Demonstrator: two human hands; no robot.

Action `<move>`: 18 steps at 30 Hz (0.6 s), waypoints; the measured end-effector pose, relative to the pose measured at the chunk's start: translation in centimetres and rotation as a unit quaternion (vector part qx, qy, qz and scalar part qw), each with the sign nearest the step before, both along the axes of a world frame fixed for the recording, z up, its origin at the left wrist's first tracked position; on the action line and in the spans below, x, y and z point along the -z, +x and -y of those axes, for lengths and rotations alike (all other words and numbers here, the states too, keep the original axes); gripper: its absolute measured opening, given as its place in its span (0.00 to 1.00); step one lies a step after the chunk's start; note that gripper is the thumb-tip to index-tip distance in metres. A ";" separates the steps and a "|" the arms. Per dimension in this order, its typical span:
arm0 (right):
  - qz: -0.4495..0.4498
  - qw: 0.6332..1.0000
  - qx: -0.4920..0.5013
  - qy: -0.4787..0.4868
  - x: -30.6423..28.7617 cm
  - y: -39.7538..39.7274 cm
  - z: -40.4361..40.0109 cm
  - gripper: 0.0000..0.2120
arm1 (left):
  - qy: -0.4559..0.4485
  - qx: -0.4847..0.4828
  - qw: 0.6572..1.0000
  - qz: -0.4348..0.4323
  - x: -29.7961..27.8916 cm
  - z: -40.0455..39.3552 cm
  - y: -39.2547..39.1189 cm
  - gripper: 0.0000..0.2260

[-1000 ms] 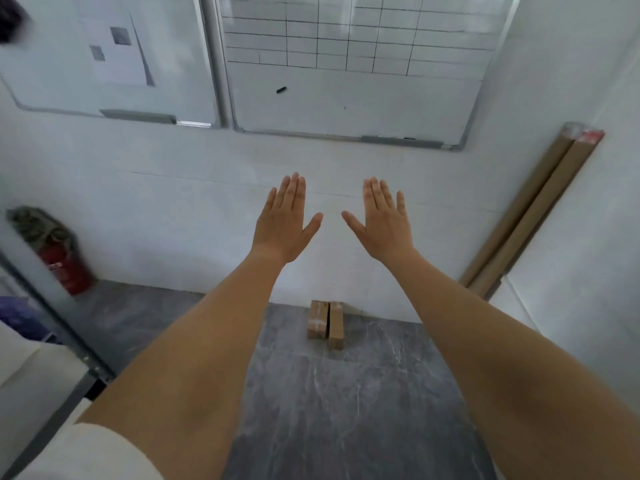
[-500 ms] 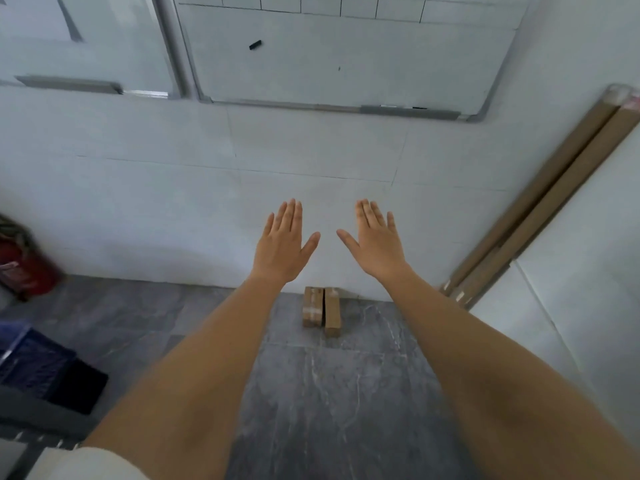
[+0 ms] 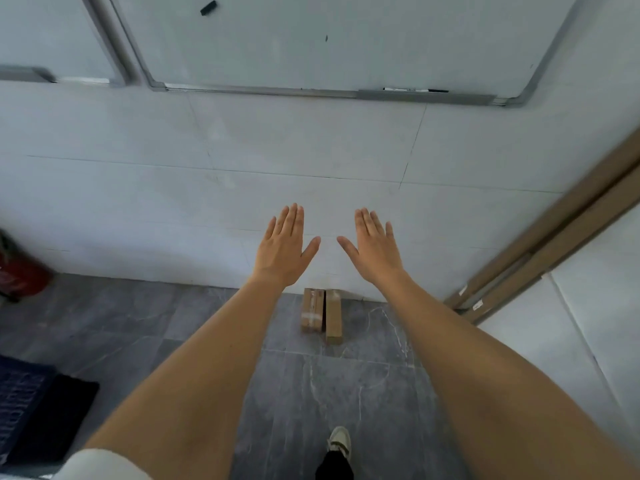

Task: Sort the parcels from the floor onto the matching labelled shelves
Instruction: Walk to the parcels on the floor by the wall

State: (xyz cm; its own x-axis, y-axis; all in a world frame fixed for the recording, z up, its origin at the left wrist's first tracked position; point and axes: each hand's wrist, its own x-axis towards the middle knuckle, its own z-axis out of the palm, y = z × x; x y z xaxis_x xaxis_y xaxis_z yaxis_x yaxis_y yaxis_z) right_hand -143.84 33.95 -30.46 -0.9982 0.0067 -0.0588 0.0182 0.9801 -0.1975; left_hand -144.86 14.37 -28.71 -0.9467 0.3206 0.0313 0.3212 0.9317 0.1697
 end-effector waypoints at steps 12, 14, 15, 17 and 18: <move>0.048 0.994 0.025 -0.100 8.6 -7.8 -4.3 0.35 | 0.077 -0.058 0.989 0.113 7.6 -5.7 -7.8 0.32; 0.058 0.987 0.045 -0.145 10.1 -8.5 -4.2 0.34 | 0.114 -0.104 0.976 0.156 9.3 -6.0 -8.9 0.31; 0.060 0.983 0.055 -0.167 10.9 -8.8 -4.2 0.34 | 0.137 -0.127 0.966 0.179 10.2 -6.2 -9.4 0.30; 0.061 0.974 0.073 -0.203 12.6 -9.4 -4.4 0.33 | 0.212 -0.167 0.936 0.225 12.1 -6.4 -10.4 0.28; 0.060 0.971 0.080 -0.216 13.5 -9.7 -4.5 0.32 | 0.267 -0.186 0.913 0.246 13.0 -6.6 -10.8 0.27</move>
